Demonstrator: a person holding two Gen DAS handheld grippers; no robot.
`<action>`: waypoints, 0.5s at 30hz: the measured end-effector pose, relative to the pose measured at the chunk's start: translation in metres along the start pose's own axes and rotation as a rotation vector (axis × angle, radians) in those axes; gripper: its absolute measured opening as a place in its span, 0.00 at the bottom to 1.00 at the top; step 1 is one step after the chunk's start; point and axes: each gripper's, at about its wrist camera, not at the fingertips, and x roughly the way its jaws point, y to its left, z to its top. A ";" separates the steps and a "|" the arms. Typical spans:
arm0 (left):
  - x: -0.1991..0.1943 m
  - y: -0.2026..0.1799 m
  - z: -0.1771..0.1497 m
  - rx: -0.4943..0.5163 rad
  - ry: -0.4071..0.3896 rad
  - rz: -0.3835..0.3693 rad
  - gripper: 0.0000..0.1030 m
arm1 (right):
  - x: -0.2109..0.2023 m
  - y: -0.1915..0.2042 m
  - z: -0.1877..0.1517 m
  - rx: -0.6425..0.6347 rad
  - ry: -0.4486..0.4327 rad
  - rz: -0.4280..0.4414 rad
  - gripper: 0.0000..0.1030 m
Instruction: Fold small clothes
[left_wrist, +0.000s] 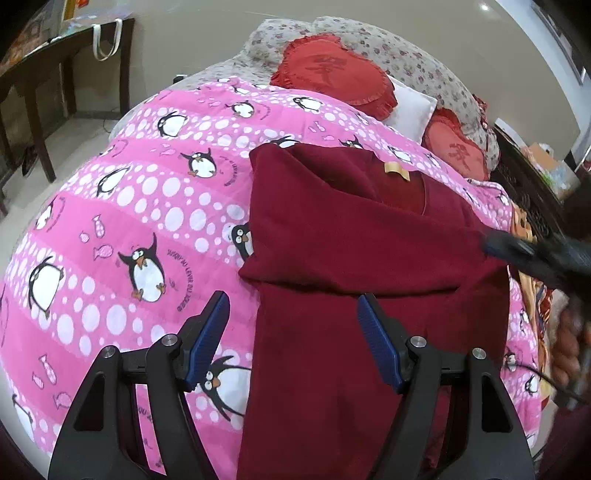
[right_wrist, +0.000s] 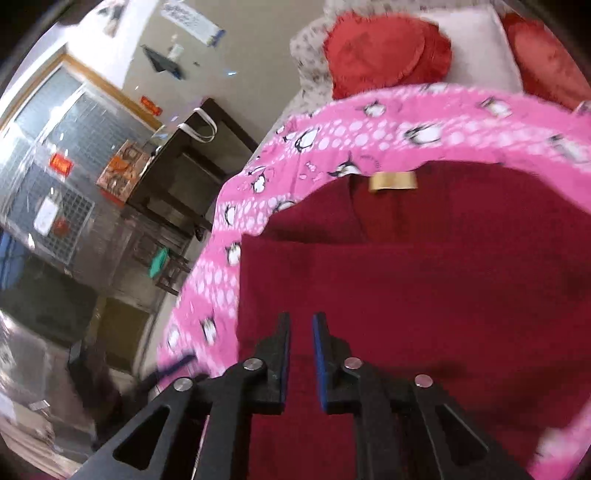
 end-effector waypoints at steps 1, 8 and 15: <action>0.003 0.000 0.000 0.000 0.005 -0.002 0.70 | -0.017 -0.006 -0.013 -0.007 -0.013 -0.019 0.41; 0.021 -0.012 -0.002 -0.031 0.057 -0.045 0.70 | -0.043 -0.074 -0.074 0.103 0.050 -0.120 0.60; 0.012 -0.027 -0.002 0.040 0.039 -0.033 0.70 | 0.016 -0.054 -0.058 0.037 0.134 0.063 0.53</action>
